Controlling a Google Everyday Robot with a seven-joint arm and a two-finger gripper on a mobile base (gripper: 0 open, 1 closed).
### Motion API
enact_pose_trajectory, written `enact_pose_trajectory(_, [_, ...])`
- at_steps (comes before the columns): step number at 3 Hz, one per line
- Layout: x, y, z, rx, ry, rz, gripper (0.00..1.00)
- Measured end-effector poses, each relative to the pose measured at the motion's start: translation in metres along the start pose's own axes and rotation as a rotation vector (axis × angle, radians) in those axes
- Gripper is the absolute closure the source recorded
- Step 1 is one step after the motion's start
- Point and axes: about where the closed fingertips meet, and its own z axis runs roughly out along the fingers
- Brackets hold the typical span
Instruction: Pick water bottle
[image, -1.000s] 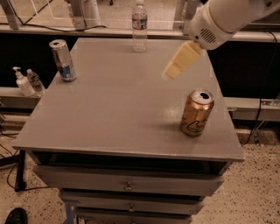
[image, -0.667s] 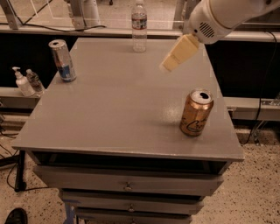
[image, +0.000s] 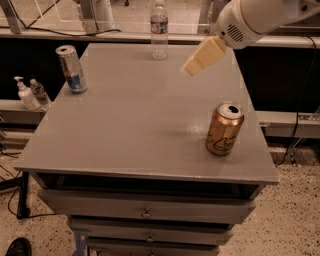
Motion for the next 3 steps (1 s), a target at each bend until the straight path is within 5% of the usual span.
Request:
enact_pose_trajectory(1, [-0.011,-0.042,0.025,0.078,-0.088,0.084,0.00])
enact_pose_trajectory(2, [-0.019,-0.086,0.061,0.104,-0.162,0.181,0.00])
enact_pose_trajectory(3, [-0.038,-0.113,0.097,0.073,-0.223,0.238,0.00])
